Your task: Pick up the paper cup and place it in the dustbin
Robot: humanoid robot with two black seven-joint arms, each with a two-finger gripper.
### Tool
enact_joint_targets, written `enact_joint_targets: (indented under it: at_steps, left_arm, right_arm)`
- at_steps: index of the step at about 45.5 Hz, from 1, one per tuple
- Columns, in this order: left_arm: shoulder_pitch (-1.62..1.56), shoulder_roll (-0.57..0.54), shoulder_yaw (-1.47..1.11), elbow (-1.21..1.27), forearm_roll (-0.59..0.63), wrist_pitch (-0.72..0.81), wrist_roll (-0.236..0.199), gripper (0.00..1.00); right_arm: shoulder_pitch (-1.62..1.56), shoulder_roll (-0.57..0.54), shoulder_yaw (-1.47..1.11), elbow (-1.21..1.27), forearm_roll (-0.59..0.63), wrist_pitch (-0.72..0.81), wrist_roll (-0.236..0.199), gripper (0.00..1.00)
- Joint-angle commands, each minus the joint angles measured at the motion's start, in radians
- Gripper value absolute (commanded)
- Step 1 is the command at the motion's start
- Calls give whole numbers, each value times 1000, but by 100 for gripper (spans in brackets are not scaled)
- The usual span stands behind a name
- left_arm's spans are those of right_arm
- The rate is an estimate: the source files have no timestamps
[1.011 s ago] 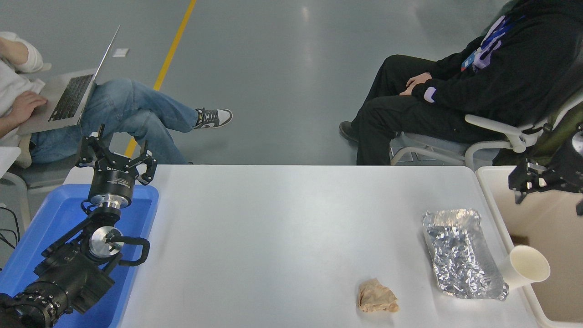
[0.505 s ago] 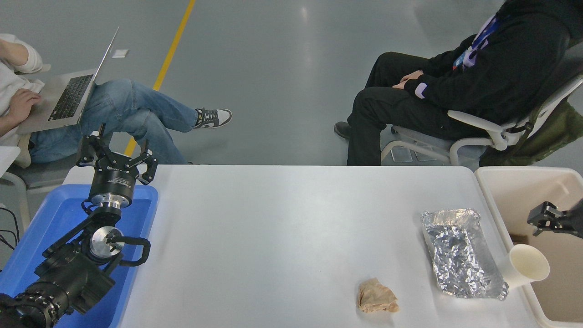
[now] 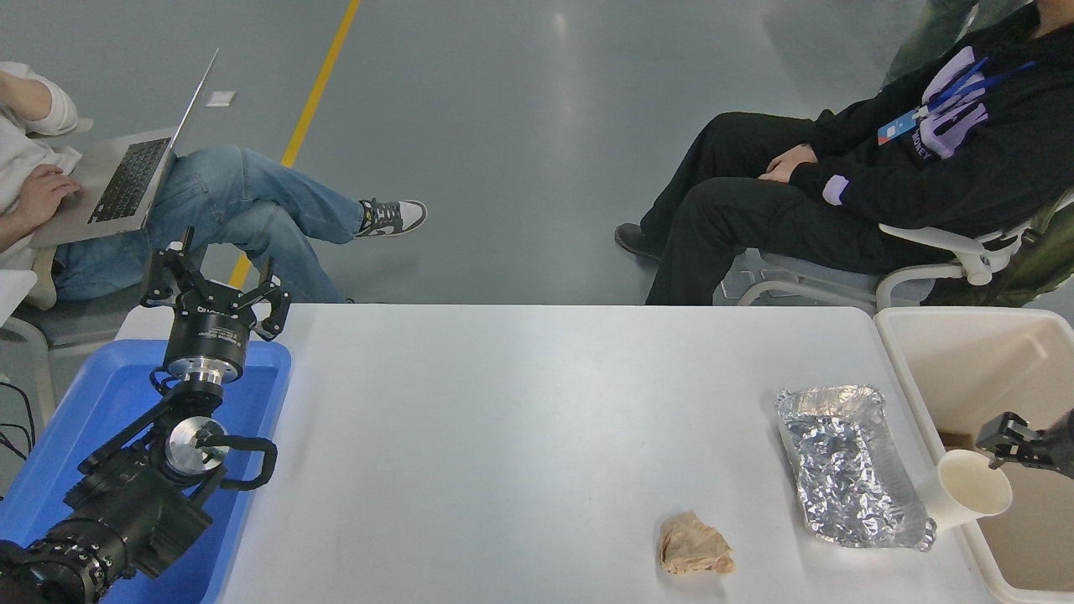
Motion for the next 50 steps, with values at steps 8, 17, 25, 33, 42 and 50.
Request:
enact_joint_targets:
  at_steps: [8,17,25,33,42,50]
  left_arm:
    - [0,-1,0,-1,0,0,0,99]
    - [0,-1,0,1,0,0,0,99]
    - [0,1,0,1,0,0,0,99]
    - [0,1,0,-1,0,0,0,99]
    - [0,-1,0,1,0,0,0,99]
    - [0,-1,0,1,0,0,0,99]
  right_arm:
    - [-83,14,78,-12,-7,-7,1,100]
    - [-103,42,91,-35,-4,-11,0,97]
    - [-121,43,108,-50,11,-45,-2,73]
    - [-146,43,118,-58,94,-76,-3,28]
    - [-147,43,120,-72,120,-74,-3,15]
    - [-156,43,121,-64,125,-66,-3,0]
